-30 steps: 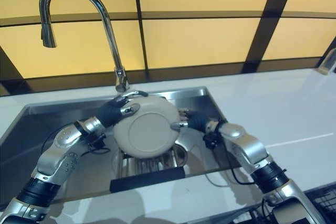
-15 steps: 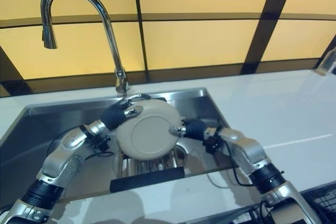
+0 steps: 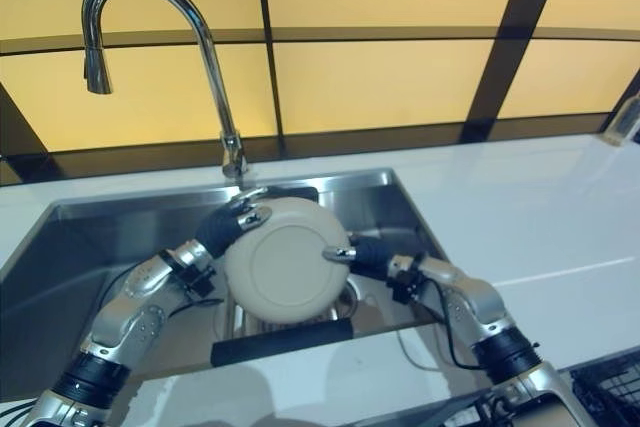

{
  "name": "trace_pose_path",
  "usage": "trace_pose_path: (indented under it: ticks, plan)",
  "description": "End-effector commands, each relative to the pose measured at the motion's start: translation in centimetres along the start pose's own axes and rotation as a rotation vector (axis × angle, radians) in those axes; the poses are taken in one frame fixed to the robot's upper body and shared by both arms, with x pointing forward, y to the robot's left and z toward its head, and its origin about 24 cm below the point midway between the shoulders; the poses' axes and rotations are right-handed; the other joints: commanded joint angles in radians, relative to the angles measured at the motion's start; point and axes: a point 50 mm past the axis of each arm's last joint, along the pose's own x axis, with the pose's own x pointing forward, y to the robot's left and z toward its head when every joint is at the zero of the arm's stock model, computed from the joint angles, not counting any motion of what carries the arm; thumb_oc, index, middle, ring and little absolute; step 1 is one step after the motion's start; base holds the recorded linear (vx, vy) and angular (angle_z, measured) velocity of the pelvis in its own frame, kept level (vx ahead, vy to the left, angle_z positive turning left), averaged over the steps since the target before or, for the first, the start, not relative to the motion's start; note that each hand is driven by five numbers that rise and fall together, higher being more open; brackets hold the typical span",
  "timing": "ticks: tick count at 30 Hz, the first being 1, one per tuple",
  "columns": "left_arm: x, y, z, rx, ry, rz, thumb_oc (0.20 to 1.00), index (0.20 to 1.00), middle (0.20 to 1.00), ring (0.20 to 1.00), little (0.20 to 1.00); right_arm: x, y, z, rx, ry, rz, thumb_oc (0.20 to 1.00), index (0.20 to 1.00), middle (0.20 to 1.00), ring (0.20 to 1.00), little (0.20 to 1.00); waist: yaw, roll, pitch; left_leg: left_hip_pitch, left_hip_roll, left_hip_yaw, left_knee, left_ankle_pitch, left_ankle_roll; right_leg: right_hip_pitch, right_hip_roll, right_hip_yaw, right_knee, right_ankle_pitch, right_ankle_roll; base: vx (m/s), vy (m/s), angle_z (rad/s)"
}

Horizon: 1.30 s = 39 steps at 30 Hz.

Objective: Pick up plates and place into dishwasher.

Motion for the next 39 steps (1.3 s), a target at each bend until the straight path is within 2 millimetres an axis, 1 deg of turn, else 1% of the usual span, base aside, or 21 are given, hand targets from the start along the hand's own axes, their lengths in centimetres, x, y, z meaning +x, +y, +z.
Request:
trace_pose_path:
  ticks: [1, 6, 7, 8, 12, 15, 16, 18, 20, 21, 23, 25, 29, 35, 39]
  plan:
    - [2.2, -2.3, 1.9, -0.066, -0.168, -0.106, 0.2, 0.2, 0.2, 0.2, 0.2, 0.9, 1.2, 0.1, -0.003, -0.045, 0.044, 0.2, 0.2, 0.2, 0.2, 0.2, -0.018, -0.033, -0.058, -0.065, -0.072, 0.086, 0.056, -0.072, 0.05, -0.04, -0.021, 0.052, 0.094, -0.102, 0.063, 0.05, 0.055, -0.05]
    - [1.9, -2.0, 1.5, -0.051, -0.14, -0.087, 0.203, 0.203, 0.203, 0.203, 0.203, 0.2, 0.7, 0.0, 0.01, -0.054, 0.0, 0.2, 0.2, 0.2, 0.2, 0.2, -0.028, -0.034, -0.053, -0.068, -0.077, 0.111, 0.086, -0.093, 0.062, -0.06, -0.032, 0.063, 0.127, -0.107, 0.072, 0.03, 0.056, -0.07]
    - [1.7, -1.8, 1.4, -0.043, -0.133, -0.072, 0.592, 0.592, 0.592, 0.592, 0.592, 0.1, 0.6, 0.0, 0.009, -0.06, -0.011, 0.2, 0.2, 0.2, 0.2, 0.2, -0.031, -0.033, -0.052, -0.068, -0.079, 0.114, 0.089, -0.096, 0.066, -0.066, -0.033, 0.067, 0.139, -0.11, 0.074, 0.01, 0.058, -0.07]
    - [1.7, -1.7, 1.4, -0.045, -0.127, -0.065, 1.0, 1.0, 1.0, 1.0, 1.0, -0.1, 0.5, 0.0, 0.008, -0.067, -0.023, 0.2, 0.2, 0.2, 0.2, 0.2, -0.033, -0.033, -0.05, -0.068, -0.081, 0.113, 0.092, -0.097, 0.069, -0.072, -0.033, 0.07, 0.152, -0.112, 0.075, 0.01, 0.057, -0.08]
    - [1.1, -1.4, 1.5, -0.048, -0.131, -0.036, 1.0, 1.0, 1.0, 1.0, 1.0, -0.9, 0.0, 0.4, -0.009, -0.117, -0.086, 0.2, 0.2, 0.2, 0.2, 0.2, -0.045, -0.029, -0.036, -0.071, -0.084, 0.116, 0.112, -0.106, 0.082, -0.117, -0.034, 0.081, 0.246, -0.125, 0.082, -0.01, 0.037, -0.2]
    - [0.8, -1.0, 1.4, -0.041, -0.125, 0.01, 1.0, 1.0, 1.0, 1.0, 1.0, -1.5, -0.1, 0.8, -0.022, -0.159, -0.114, 0.2, 0.2, 0.2, 0.2, 0.2, -0.049, -0.032, -0.023, -0.07, -0.085, 0.116, 0.115, -0.103, 0.089, -0.141, -0.038, 0.073, 0.294, -0.11, 0.089, -0.03, -0.026, -0.24]
    - [0.6, -0.7, 1.4, -0.03, -0.126, 0.036, 1.0, 1.0, 1.0, 1.0, 1.0, -1.6, -0.2, 1.0, -0.034, -0.175, -0.125, 0.2, 0.2, 0.2, 0.2, 0.2, -0.045, -0.034, -0.017, -0.067, -0.084, 0.126, 0.115, -0.103, 0.089, -0.152, -0.056, 0.047, 0.31, -0.089, 0.099, -0.04, -0.079, -0.2]
    - [0.2, -0.1, 1.8, -0.017, -0.132, 0.077, 1.0, 1.0, 1.0, 1.0, 1.0, -1.6, -0.2, 1.3, -0.05, -0.191, -0.121, 0.2, 0.2, 0.2, 0.2, 0.2, -0.029, -0.035, -0.011, -0.062, -0.071, 0.154, 0.117, -0.105, 0.082, -0.148, -0.088, -0.003, 0.311, -0.083, 0.108, -0.04, -0.13, -0.33]
    - [-0.3, 0.5, 2.1, -0.004, -0.136, 0.112, 1.0, 1.0, 1.0, 1.0, 1.0, -1.3, -0.3, 1.7, -0.061, -0.211, -0.126, 0.2, 0.2, 0.2, 0.2, 0.2, -0.006, -0.034, -0.009, -0.057, -0.056, 0.182, 0.122, -0.111, 0.072, -0.129, -0.117, -0.057, 0.292, -0.083, 0.109, -0.04, -0.182, -0.63]
    - [-0.6, 0.9, 2.3, 0.002, -0.136, 0.127, 1.0, 1.0, 1.0, 1.0, 1.0, -1.1, -0.4, 2.0, -0.061, -0.223, -0.135, 0.2, 0.2, 0.2, 0.2, 0.2, 0.004, -0.033, -0.011, -0.055, -0.045, 0.196, 0.121, -0.111, 0.067, -0.106, -0.116, -0.074, 0.269, -0.102, 0.104, -0.04, -0.216, -0.75]
    - [-1.0, 1.3, 2.4, 0.005, -0.135, 0.145, 1.0, 1.0, 1.0, 1.0, 1.0, -1.1, -0.6, 2.2, -0.065, -0.237, -0.167, 0.2, 0.2, 0.2, 0.2, 0.2, 0.011, -0.036, -0.02, -0.068, -0.036, 0.203, 0.135, -0.112, 0.06, -0.074, -0.103, -0.07, 0.231, -0.124, 0.094, -0.04, -0.188, -0.73]
    - [-1.2, 1.6, 2.5, 0.001, -0.134, 0.163, 1.0, 1.0, 1.0, 1.0, 1.0, -1.5, -0.9, 2.5, -0.078, -0.247, -0.193, 0.2, 0.2, 0.2, 0.2, 0.2, 0.007, -0.038, -0.03, -0.073, -0.029, 0.209, 0.135, -0.109, 0.053, -0.057, -0.09, -0.059, 0.207, -0.132, 0.086, -0.03, -0.164, -0.35]
    - [-1.8, 2.2, 2.2, 0.0, -0.126, 0.184, 1.0, 1.0, 1.0, 1.0, 1.0, -3.2, -1.7, 3.6, -0.115, -0.283, -0.265, 0.2, 0.2, 0.2, 0.2, 0.2, -0.016, -0.04, -0.045, -0.08, -0.02, 0.204, 0.136, -0.11, 0.039, -0.049, -0.064, -0.024, 0.177, -0.137, 0.07, -0.01, -0.156, -0.13]
    - [-3.0, 3.0, 1.8, -0.008, -0.12, 0.233, 1.0, 1.0, 1.0, 1.0, 1.0, -5.5, -3.0, 4.1, -0.14, -0.309, -0.381, 0.2, 0.2, 0.2, 0.2, 0.2, -0.043, -0.037, -0.057, -0.082, -0.01, 0.213, 0.139, -0.113, 0.029, -0.045, -0.044, -0.001, 0.151, -0.137, 0.052, 0.0, -0.129, -0.05]
    - [-3.4, 3.5, 1.8, -0.015, -0.121, 0.267, 1.0, 1.0, 1.0, 1.0, 1.0, -7.1, -3.8, 4.8, -0.175, -0.333, -0.472, 0.2, 0.2, 0.2, 0.2, 0.2, -0.055, -0.036, -0.068, -0.09, -0.003, 0.219, 0.135, -0.111, 0.021, -0.044, -0.035, 0.006, 0.127, -0.131, 0.048, 0.0, -0.082, -0.11]
